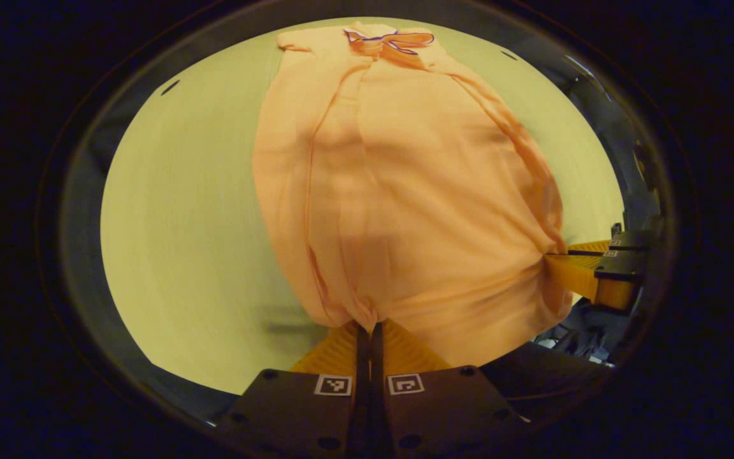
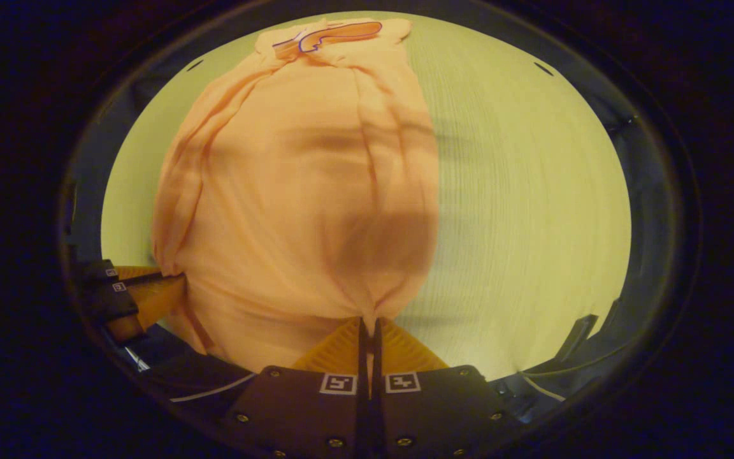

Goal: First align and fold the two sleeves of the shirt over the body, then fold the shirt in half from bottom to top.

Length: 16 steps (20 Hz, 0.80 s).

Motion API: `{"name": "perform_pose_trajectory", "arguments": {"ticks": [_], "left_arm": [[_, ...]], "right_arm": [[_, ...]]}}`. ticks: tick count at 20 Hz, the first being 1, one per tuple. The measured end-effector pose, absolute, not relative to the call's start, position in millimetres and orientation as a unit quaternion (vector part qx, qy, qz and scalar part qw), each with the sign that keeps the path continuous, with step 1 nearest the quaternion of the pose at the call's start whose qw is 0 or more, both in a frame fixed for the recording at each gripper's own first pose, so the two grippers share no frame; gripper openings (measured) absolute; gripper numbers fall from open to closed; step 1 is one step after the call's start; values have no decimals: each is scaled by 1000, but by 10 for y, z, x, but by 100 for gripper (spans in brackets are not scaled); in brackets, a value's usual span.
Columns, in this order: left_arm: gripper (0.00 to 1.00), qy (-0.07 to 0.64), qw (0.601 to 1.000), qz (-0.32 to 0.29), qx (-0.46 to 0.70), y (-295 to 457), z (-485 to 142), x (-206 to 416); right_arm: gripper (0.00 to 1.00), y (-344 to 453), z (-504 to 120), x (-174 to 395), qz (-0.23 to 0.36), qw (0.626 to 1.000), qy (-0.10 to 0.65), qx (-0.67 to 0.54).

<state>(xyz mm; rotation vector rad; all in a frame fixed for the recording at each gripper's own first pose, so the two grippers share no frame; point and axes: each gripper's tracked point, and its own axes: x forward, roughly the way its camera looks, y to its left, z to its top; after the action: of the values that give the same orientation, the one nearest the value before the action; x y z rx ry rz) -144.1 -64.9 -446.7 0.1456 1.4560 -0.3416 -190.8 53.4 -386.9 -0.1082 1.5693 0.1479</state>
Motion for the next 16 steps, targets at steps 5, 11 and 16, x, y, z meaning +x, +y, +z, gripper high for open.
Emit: {"name": "perform_pose_trajectory", "arguments": {"ticks": [5,11,16], "left_arm": [[7,638,756,-140,43,-583,-4111,-994],[6,558,819,-131,25,-465,-3247,466],[6,491,863,-117,5,-328,-2529,2043]], "right_arm": [[2,621,-3653,-1670,67,721,690,-12],[2,728,-3003,-603,79,789,610,13],[2,850,-2642,479,82,835,543,28]]}}
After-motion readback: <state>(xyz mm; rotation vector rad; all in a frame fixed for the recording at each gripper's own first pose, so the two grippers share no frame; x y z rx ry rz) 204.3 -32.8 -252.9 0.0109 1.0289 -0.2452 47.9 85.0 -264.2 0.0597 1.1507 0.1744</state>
